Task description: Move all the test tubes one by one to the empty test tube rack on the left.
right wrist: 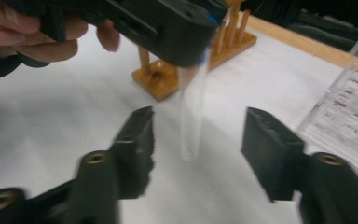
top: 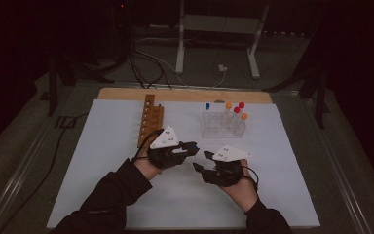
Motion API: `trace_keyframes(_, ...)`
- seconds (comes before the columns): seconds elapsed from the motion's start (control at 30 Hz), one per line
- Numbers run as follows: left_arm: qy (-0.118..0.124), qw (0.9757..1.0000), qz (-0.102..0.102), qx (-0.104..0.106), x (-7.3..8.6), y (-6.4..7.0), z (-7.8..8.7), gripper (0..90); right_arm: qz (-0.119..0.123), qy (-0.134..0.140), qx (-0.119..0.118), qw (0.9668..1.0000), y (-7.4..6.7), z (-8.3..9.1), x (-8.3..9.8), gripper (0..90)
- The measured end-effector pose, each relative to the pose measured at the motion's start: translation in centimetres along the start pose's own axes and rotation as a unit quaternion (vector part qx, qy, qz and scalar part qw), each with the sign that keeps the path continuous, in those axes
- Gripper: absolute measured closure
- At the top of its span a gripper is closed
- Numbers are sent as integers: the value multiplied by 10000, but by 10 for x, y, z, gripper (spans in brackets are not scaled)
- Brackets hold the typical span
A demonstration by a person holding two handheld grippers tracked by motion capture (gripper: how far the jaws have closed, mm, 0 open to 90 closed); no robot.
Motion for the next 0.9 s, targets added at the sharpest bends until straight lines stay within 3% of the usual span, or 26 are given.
trace_keyframes(0.1,-21,10000,-9,-85,-2,-5,6,777,-19,136,-16,9999,1,2,-1,276)
trace_keyframes(0.13,-26,9999,-16,-114,-2,-7,7,777,-19,136,-16,9999,1,2,-1,276)
trace_keyframes(0.17,-37,9999,-31,-140,-3,-9,9,777,-32,134,1,9999,1,1,-1,206)
trace_keyframes(0.3,-50,9997,-35,-219,-4,-15,17,777,-92,149,14,9998,3,0,0,90)
trace_keyframes(0.53,-142,9990,-28,-423,-4,-29,28,777,-121,215,-35,9997,5,2,-1,9)
trace_keyframes(0.73,-212,9979,-7,-606,-3,-47,37,777,-140,160,-194,9996,5,1,0,0)
trace_keyframes(0.9,-254,9964,48,-810,-5,-63,44,777,-129,229,-190,9995,5,2,0,0)
Point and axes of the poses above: each handheld gripper's, and its own axes: z roughly backward along the jaws, x roughly out of its underside, y roughly to its right, the point moved 2 cm from there along -z, roughly forward along the jaws, and after that the axes turned 6 degrees about -z, right-handed, at the moved point
